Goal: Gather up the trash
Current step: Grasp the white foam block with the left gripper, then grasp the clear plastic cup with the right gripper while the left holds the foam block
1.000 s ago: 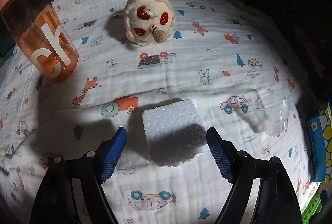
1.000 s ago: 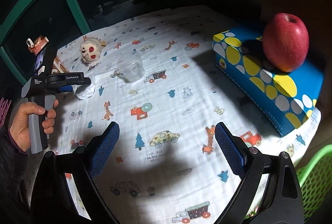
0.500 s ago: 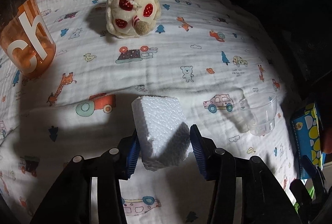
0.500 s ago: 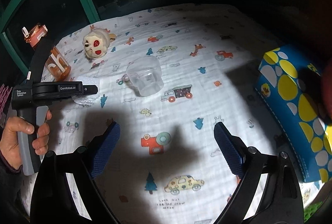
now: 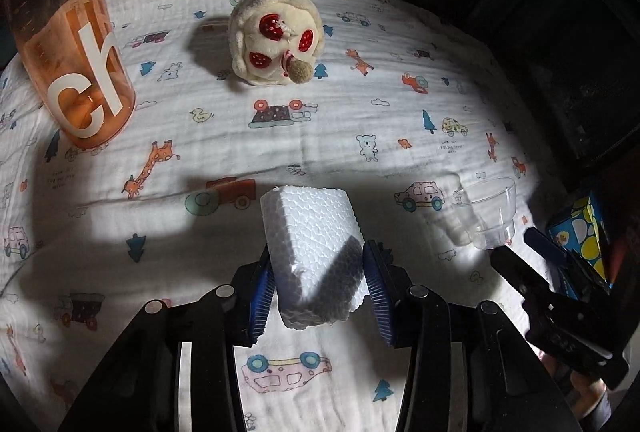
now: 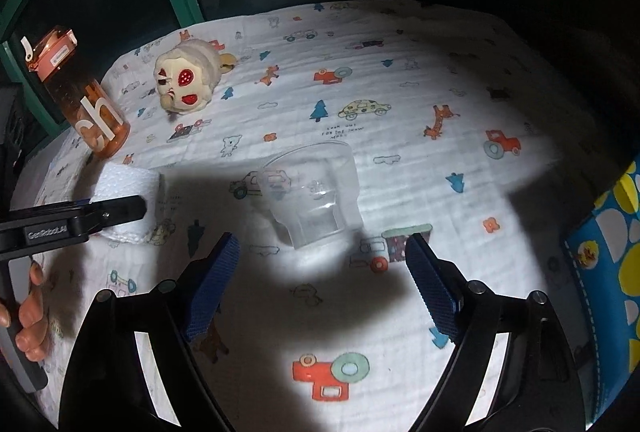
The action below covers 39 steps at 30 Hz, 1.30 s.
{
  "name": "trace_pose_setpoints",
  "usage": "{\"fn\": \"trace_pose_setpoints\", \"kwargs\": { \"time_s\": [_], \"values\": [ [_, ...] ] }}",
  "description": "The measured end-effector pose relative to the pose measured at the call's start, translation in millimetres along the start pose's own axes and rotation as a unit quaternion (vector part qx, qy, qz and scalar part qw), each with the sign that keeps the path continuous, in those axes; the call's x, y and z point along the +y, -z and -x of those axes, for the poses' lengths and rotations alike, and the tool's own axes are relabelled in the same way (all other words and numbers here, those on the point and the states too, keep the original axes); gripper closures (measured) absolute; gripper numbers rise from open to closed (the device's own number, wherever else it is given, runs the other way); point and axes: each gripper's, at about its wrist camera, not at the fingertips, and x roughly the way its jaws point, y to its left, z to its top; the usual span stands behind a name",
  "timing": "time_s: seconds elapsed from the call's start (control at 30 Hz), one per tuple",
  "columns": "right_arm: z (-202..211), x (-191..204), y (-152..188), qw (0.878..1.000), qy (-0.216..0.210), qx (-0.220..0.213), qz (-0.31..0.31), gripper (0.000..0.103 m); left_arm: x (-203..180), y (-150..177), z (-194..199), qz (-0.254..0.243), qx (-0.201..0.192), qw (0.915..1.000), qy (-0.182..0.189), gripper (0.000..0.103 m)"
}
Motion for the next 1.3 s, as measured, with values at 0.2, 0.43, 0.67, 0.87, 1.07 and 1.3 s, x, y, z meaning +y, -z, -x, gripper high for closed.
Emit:
{"fn": "trace_pose_setpoints", "kwargs": {
  "time_s": [0.2,0.43,0.67,0.87,1.07,1.3],
  "values": [
    [-19.4,12.2,-9.4,1.000,0.003,0.007,0.020,0.021,1.2,1.7,6.2,-0.005,-0.002,1.0000,0.004,0.061],
    [-29.6,20.2,-14.9,1.000,0.005,0.008,0.027,0.021,3.8,2.9,7.1,-0.001,0.000,1.0000,0.005,0.061],
    [-34.8,21.3,-16.1,0.999,0.016,0.014,0.029,0.034,6.6,4.6,6.1,0.001,0.005,1.0000,0.003,0.061],
    [-36.9,17.0,-16.1,0.999,0.017,0.017,0.021,0.043,6.9,4.4,6.8,0.001,0.006,1.0000,0.002,0.061],
    [-42.5,16.0,-17.6,1.000,0.013,0.020,0.019,0.042,9.1,5.2,3.8,-0.001,0.012,0.9999,-0.001,0.061],
    [-48.1,17.6,-20.9,1.000,0.016,0.018,0.017,0.030,12.8,8.4,-1.4,0.000,0.020,0.9998,-0.003,0.061]
  ]
}}
